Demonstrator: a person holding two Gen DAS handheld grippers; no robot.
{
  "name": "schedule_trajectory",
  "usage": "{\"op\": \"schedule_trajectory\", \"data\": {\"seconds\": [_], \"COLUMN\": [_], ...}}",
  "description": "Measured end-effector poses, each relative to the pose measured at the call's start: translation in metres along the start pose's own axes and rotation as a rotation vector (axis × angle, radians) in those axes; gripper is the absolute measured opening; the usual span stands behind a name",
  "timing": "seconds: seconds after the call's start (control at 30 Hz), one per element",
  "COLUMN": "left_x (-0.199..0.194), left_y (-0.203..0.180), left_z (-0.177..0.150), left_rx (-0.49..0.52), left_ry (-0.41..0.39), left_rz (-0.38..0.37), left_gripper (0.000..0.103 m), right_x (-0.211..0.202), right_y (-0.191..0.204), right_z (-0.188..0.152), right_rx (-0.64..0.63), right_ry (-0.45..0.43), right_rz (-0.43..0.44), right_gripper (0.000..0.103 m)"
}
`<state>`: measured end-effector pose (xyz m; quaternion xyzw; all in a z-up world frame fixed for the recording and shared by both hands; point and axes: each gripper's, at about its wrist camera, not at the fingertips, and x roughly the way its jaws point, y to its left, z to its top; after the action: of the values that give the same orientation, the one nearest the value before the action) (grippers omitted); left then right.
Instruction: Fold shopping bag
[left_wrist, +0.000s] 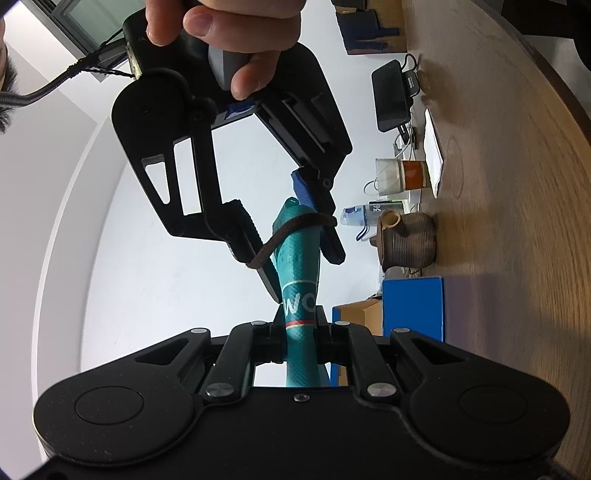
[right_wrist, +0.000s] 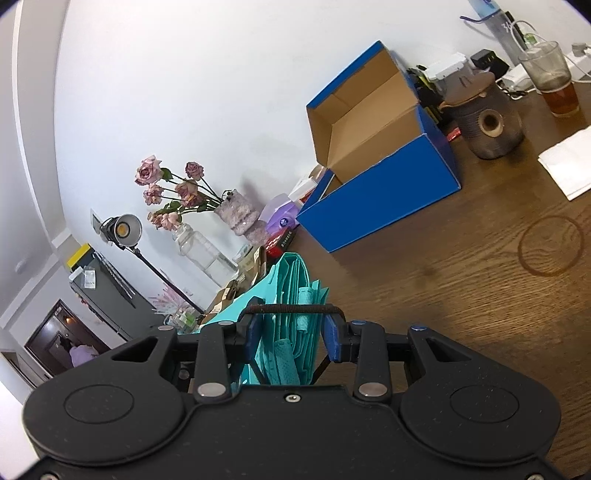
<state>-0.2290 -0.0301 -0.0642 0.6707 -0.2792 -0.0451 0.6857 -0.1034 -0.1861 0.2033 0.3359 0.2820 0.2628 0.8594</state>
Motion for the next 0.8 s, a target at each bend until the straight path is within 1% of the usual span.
{"op": "schedule_trajectory", "data": {"seconds": [0.13,0.2,0.23,0.33,0.4,0.5,0.7,0.8], "left_x": [0.0,-0.001,-0.002,-0.004,-0.004,-0.005,-0.008,-0.012], "left_y": [-0.002,0.0,0.003,0.003,0.002,-0.002,-0.012,-0.012], "left_z": [0.001,0.002,0.002,0.003,0.005,0.009,0.016,0.016], "left_rx": [0.049,0.051,0.034,0.035,0.031,0.035,-0.002,-0.02], "left_ry": [-0.045,-0.068,-0.087,-0.128,-0.146,-0.178,-0.233,-0.256], "left_rz": [0.031,0.018,0.012,-0.007,-0.008,-0.004,-0.026,-0.019], "left_gripper": [0.011,0.011,0.011,0.011,0.011,0.011,0.01,0.01], "right_x": [-0.005,-0.011,-0.013,-0.018,-0.022,-0.029,-0.039,-0.045], "right_y": [-0.01,-0.015,-0.018,-0.027,-0.037,-0.042,-0.044,-0.041], "right_z": [0.001,0.001,0.0,-0.002,-0.004,-0.007,-0.009,-0.011], "right_rx": [0.018,0.0,0.007,0.032,0.064,0.045,-0.006,-0.069], "right_ry": [-0.005,-0.01,-0.012,-0.014,-0.014,-0.026,-0.021,-0.04], "right_rz": [0.037,0.06,0.073,0.1,0.114,0.105,0.038,0.018], "right_gripper": [0.038,0.038,0.038,0.038,0.038,0.038,0.04,0.041]}}
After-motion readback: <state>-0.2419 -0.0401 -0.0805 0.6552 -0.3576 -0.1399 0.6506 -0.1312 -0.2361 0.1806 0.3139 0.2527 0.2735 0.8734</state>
